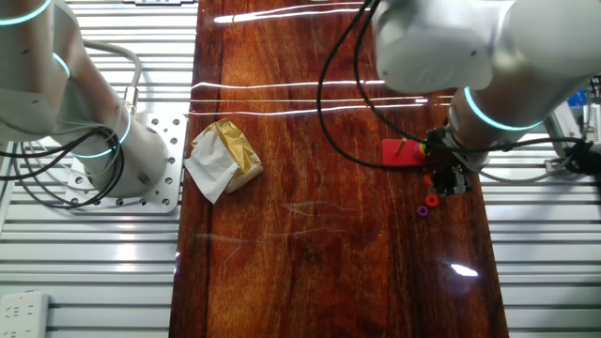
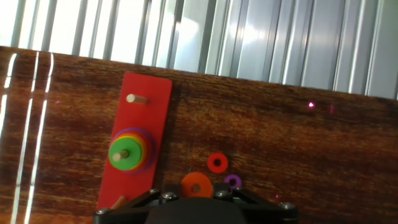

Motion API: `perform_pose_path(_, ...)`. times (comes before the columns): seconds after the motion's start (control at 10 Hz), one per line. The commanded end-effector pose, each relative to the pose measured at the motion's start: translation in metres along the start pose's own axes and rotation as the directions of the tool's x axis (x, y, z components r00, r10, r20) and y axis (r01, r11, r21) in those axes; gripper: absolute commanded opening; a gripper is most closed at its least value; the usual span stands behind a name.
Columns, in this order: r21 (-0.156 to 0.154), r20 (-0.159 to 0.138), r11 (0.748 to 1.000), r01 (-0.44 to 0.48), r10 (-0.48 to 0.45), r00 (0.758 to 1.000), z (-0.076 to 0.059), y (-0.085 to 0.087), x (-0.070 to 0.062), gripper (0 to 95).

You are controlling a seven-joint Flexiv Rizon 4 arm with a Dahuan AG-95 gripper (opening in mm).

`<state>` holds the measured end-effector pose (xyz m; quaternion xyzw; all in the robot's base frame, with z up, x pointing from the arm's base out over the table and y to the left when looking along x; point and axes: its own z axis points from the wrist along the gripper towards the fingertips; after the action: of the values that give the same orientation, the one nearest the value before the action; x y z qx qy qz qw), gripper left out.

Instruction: Take out one Hanoi block and throw it aside

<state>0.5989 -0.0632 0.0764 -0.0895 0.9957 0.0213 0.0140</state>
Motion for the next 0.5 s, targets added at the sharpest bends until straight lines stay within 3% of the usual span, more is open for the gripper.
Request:
perform_pose_path(0.1, -0.002, -0.009, 1.0, 0.002, -0.003, 1.0, -0.0024, 0.0008, 0.0012, 19.0)
perform_pose_path(0.5, -0.001, -0.001, 1.0, 0.01, -0.01, 1.0, -0.001, 0.0013, 0.0038, 19.0)
